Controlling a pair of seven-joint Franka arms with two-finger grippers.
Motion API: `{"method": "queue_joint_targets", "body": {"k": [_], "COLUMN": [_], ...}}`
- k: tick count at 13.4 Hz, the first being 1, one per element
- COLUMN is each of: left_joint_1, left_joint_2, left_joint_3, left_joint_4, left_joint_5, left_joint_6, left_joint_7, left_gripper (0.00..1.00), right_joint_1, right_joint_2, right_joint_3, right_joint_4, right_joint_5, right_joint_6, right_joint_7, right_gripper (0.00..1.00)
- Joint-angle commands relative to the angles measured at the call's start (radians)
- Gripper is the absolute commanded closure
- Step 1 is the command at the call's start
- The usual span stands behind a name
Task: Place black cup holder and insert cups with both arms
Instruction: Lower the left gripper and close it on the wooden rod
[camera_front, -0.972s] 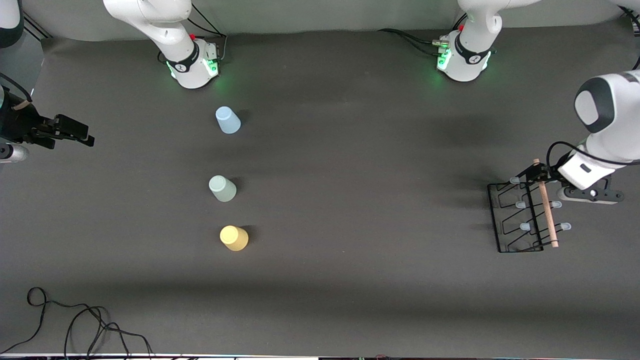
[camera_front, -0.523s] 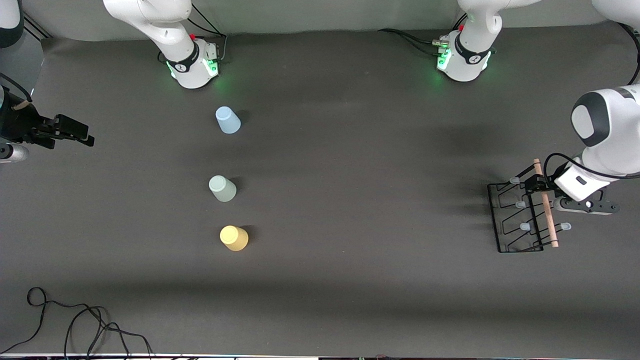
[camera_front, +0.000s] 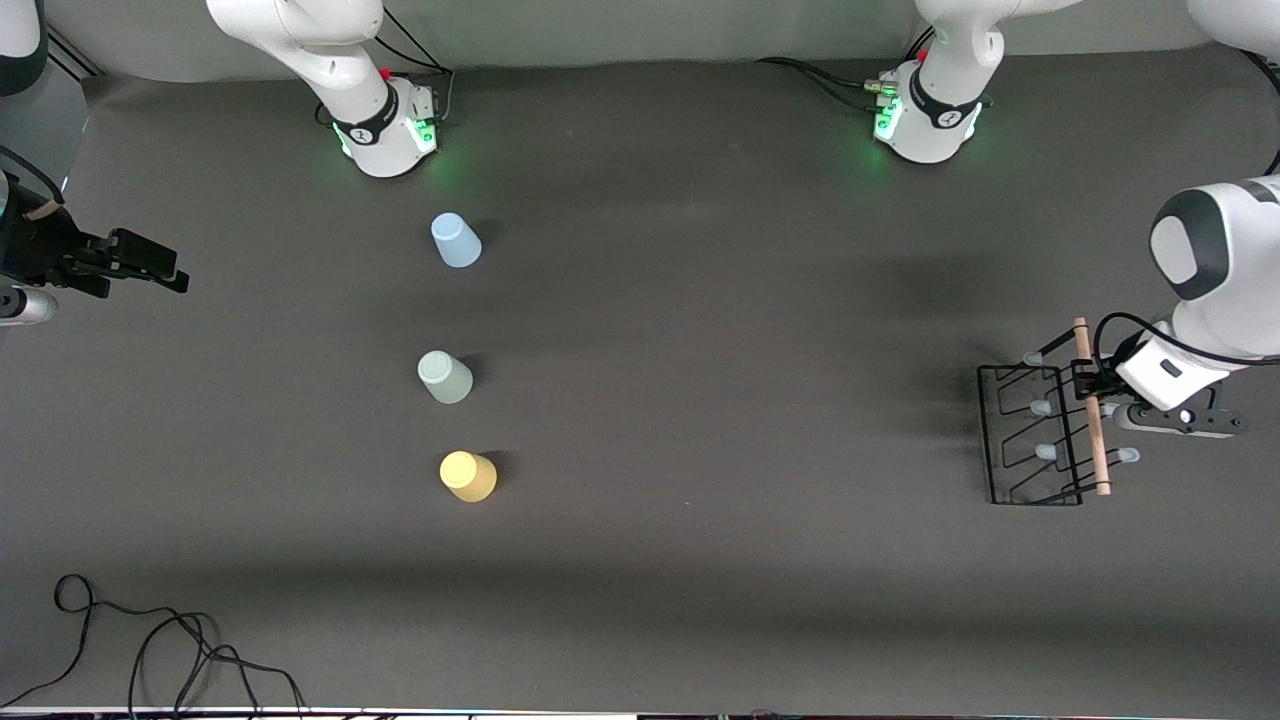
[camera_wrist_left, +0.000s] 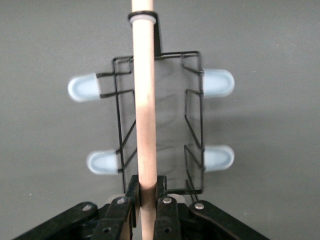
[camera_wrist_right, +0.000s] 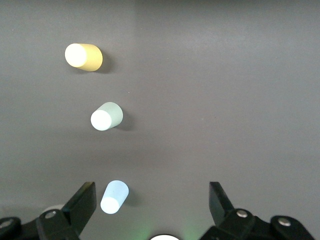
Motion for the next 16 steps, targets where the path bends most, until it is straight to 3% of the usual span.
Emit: {"method": "queue_joint_targets", "body": {"k": [1, 4, 7, 13, 16], "left_joint_1": [-0.002, -0.017, -0.115, -0.446, -0.635], "left_joint_2": [-0.009, -0.009, -0.009, 0.024, 0.14], "left_joint_3": [0.008, 0.005, -0.016, -0.067, -0.081], "left_joint_4": [0.207, 0.381, 0.446, 0.47, 0.586], "left_joint_5": [0.007, -0.006, -0.007, -0.033, -0.036], "left_joint_6": [-0.244, -0.421, -0.495, -0.469, -0.467], "left_joint_7": [0.018, -0.013, -0.167, -0.656, -0.886], "left_gripper": [1.0, 1.0, 1.0, 1.0, 1.0], "right_joint_1": [-0.006, -0.004, -0.007, -0.009, -0.014], "right_joint_2": [-0.006, -0.006, -0.006, -0.006, -0.007], "right_joint_3": [0.001, 0.001, 0.001, 0.001, -0.001], "right_joint_4": [0.008, 0.008, 0.006, 0.006, 0.006], "right_joint_5": [-0.002, -0.004, -0.004, -0.004, -0.004], "right_joint_6": [-0.012, -0.012, -0.014, -0.014, -0.014], "right_joint_7": [-0.02, -0.018, -0.018, -0.018, -0.032], "right_gripper": [0.0, 0.0, 0.0, 0.0, 0.0]}}
